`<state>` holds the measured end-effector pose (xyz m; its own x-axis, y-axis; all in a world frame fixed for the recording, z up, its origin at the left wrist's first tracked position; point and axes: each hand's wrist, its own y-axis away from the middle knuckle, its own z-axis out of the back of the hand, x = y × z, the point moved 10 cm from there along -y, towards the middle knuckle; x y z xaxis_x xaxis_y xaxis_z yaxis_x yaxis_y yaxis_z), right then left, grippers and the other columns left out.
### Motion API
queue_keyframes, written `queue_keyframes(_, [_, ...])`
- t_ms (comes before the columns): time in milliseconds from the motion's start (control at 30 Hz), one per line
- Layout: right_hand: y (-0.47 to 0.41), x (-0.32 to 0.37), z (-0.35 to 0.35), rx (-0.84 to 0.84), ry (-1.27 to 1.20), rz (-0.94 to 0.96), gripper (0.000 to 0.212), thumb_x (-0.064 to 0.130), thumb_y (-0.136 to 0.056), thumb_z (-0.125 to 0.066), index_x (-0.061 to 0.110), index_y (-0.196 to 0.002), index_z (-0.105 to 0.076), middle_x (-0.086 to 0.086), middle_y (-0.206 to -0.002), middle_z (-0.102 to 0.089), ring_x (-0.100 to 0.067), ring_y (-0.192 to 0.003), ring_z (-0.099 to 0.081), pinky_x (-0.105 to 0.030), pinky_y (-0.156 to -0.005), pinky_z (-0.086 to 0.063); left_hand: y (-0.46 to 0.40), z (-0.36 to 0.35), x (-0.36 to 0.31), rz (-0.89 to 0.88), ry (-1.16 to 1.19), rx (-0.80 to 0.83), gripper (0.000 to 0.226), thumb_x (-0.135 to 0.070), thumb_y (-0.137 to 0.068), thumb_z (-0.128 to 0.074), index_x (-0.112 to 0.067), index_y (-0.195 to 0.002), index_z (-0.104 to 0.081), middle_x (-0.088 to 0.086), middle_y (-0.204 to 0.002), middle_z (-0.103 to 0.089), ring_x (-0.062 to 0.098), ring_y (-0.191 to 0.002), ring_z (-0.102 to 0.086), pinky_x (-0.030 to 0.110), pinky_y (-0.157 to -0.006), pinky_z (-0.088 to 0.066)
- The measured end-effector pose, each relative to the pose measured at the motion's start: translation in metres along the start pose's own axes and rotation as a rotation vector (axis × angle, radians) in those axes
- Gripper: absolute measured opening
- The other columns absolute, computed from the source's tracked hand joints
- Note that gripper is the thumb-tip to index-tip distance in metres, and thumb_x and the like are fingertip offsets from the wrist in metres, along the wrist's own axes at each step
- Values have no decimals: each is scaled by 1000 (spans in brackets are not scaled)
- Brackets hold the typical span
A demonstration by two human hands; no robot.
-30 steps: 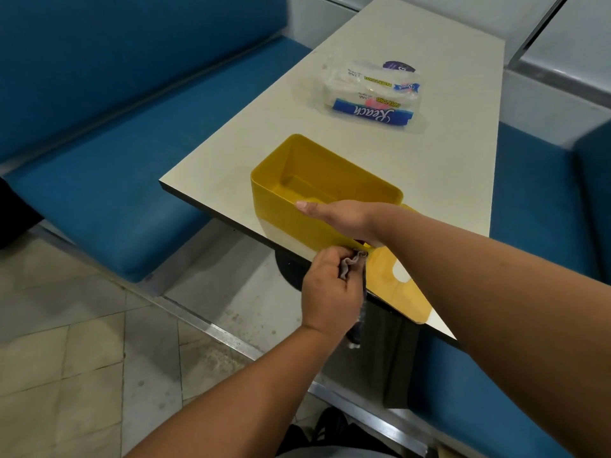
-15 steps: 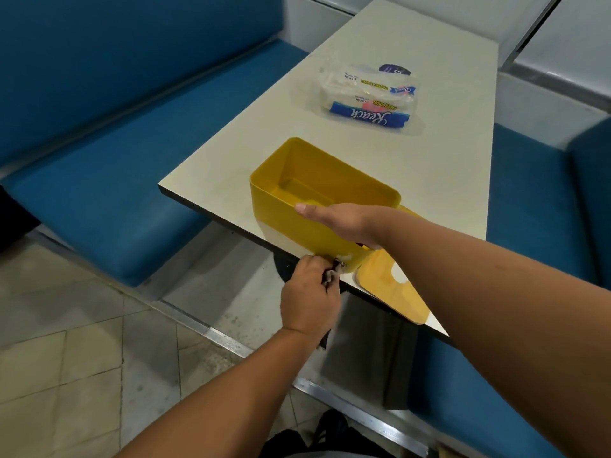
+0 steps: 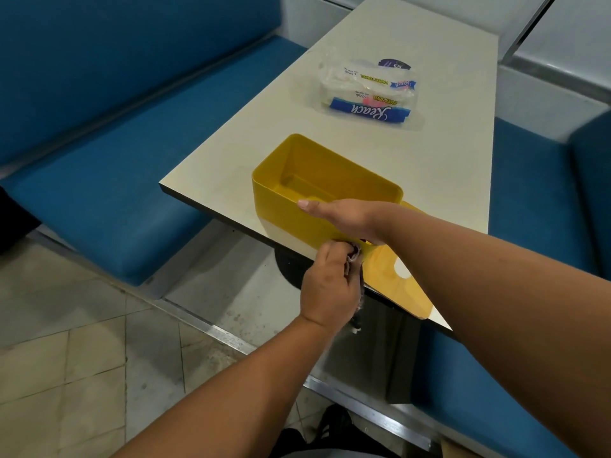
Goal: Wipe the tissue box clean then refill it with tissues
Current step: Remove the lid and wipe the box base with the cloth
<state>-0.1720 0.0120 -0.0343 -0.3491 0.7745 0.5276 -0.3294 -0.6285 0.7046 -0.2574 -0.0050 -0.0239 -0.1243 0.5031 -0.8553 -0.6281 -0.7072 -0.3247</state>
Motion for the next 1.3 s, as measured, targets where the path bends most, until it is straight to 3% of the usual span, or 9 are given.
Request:
queue_keyframes(67, [-1, 0, 0, -1, 5, 4, 87, 77, -83, -34, 26, -152, -21, -5, -161, -11, -30, -147, -9, -53, -113, -10, 1, -2, 7, -91, -107, 17, 11, -30, -91, -55, -21, -96, -51, 5, -96, -59, 22, -66, -57, 30, -53, -52])
queue_keyframes(200, [0, -1, 0, -2, 19, -8, 92, 81, -79, -33, 27, -152, -19, -6, -161, -11, -32, -147, -9, -55, -112, -12, 0, 5, 37, -15, -190, -2, 13, -29, -90, -55, -17, -94, -60, 4, -96, -61, 26, -67, -59, 40, -53, -54])
queue_keyframes(400, [-1, -1, 1, 5, 4, 11, 85, 76, -84, -32, 26, -152, -20, -5, -161, -11, -30, -147, -9, -54, -113, -12, -8, 6, 12, -263, -239, 58, 12, -24, -88, -61, -14, -91, -68, 3, -90, -66, 21, -65, -60, 28, -53, -53])
queue_keyframes(467, [-2, -1, 1, 5, 11, 14, 87, 77, -83, -32, 25, -152, -19, -5, -161, -10, -28, -147, -9, -52, -114, -12, -25, 33, 35, -160, -247, -19, 12, -25, -90, -63, -14, -91, -67, 4, -93, -66, 23, -70, -60, 27, -59, -48])
queue_keyframes(633, [-2, -4, 4, -19, 16, 2, 87, 78, -82, -32, 28, -152, -16, -4, -161, -11, -30, -147, -10, -53, -113, -13, -45, 95, 98, 319, -256, -318, 16, -19, -97, -51, -8, -103, -60, 10, -106, -58, 23, -83, -54, 29, -67, -39])
queue_keyframes(867, [-11, -4, 3, -4, 2, 2, 100, 87, -71, -38, 24, -148, -34, -8, -157, -26, -30, -143, -25, -55, -114, -18, -14, 10, 8, -244, -158, 42, 7, -28, -95, -48, -21, -94, -47, 9, -89, -59, 26, -61, -55, 35, -47, -49])
queue_keyframes(967, [-9, -3, 3, -16, -16, -14, 117, 95, -54, -41, 24, -146, -38, -7, -153, -34, -29, -139, -34, -56, -112, -24, -38, 46, 31, -227, -194, -53, 8, -29, -96, -47, -22, -92, -47, 8, -88, -59, 25, -64, -53, 32, -49, -43])
queue_keyframes(1133, [-8, -5, 7, -28, 9, -6, 92, 80, -79, -34, 25, -151, -24, -5, -159, -19, -29, -145, -20, -54, -115, -17, -60, 102, 89, 150, -164, -326, 13, -17, -96, -54, -4, -94, -55, 13, -92, -56, 16, -72, -43, 31, -57, -37])
queue_keyframes(1300, [-8, -1, 8, -44, -2, -11, 107, 88, -60, -40, 23, -145, -40, -5, -156, -28, -29, -143, -26, -55, -114, -20, -35, 38, 23, -226, -94, 15, 3, -22, -96, -47, -19, -94, -46, 8, -90, -56, 14, -75, -45, 29, -58, -39])
